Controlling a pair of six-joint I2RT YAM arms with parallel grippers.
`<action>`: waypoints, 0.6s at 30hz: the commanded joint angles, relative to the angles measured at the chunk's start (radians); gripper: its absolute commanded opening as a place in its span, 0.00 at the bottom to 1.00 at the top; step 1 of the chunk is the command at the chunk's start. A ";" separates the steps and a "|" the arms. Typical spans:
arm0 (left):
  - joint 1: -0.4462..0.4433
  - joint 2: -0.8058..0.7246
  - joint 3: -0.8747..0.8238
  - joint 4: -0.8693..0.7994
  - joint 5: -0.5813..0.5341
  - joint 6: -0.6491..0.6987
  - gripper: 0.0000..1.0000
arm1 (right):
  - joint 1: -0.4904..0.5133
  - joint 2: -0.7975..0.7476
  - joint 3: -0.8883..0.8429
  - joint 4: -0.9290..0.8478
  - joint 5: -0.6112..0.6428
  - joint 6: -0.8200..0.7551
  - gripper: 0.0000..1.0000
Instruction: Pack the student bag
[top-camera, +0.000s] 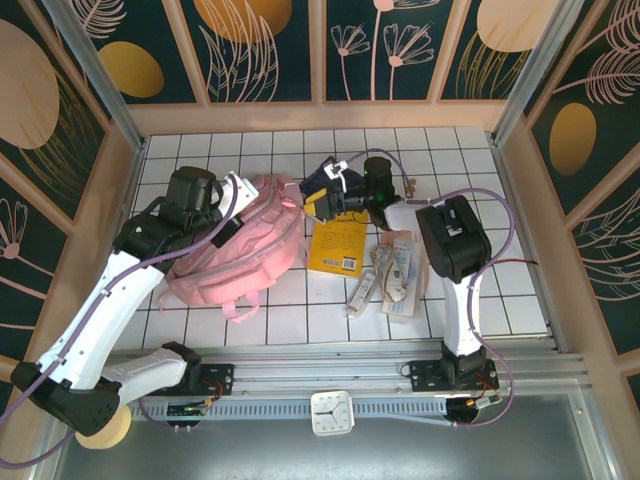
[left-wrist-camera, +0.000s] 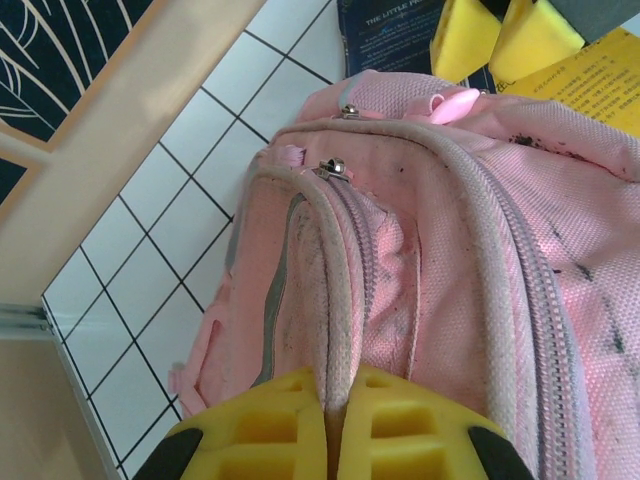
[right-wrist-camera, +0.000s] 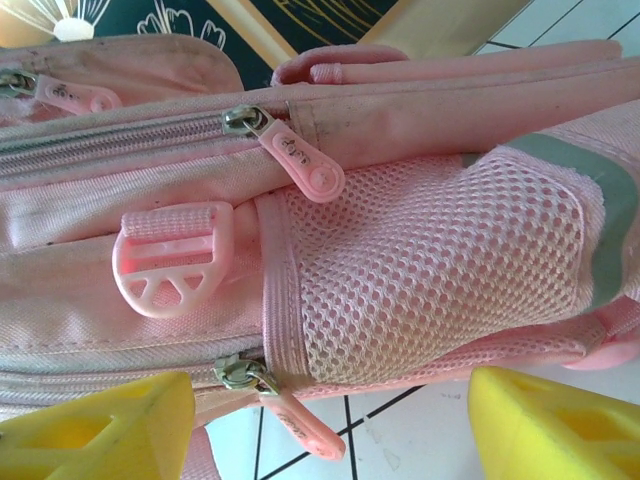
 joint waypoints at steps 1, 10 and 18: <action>0.006 -0.021 0.058 0.091 0.007 0.010 0.00 | 0.003 0.037 0.031 -0.073 -0.038 -0.074 0.73; 0.006 -0.015 0.080 0.075 -0.002 0.000 0.00 | 0.030 0.072 0.007 0.100 -0.093 0.056 0.71; 0.006 -0.023 0.080 0.060 0.000 -0.006 0.00 | 0.022 0.130 -0.065 0.670 -0.094 0.472 0.66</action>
